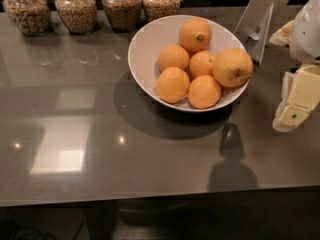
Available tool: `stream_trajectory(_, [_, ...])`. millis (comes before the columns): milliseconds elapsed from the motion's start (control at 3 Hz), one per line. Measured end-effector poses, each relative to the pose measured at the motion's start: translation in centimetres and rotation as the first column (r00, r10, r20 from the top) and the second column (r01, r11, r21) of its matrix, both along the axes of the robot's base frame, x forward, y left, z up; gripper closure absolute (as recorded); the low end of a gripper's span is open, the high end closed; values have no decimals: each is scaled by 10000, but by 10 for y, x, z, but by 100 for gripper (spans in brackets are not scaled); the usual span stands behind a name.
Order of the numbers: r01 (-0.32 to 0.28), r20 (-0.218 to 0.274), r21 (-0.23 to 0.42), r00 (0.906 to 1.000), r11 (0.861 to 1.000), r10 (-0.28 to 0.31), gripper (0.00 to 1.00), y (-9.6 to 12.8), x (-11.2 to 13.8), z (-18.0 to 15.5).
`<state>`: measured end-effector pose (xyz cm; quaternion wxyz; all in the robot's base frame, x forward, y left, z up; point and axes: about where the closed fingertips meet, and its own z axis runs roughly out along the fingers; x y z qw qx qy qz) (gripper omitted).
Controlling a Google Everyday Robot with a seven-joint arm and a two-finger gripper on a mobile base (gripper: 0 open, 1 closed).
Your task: Pick orange from white bowl
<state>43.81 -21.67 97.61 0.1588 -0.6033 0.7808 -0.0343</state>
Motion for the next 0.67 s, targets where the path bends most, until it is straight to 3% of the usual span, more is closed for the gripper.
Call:
stream_trajectory(333, [-1, 3, 1, 10000, 10000, 1, 0, 0, 0, 0])
stream_trajectory(667, [-124, 515, 197, 9986, 9997, 114, 0, -7, 16, -1])
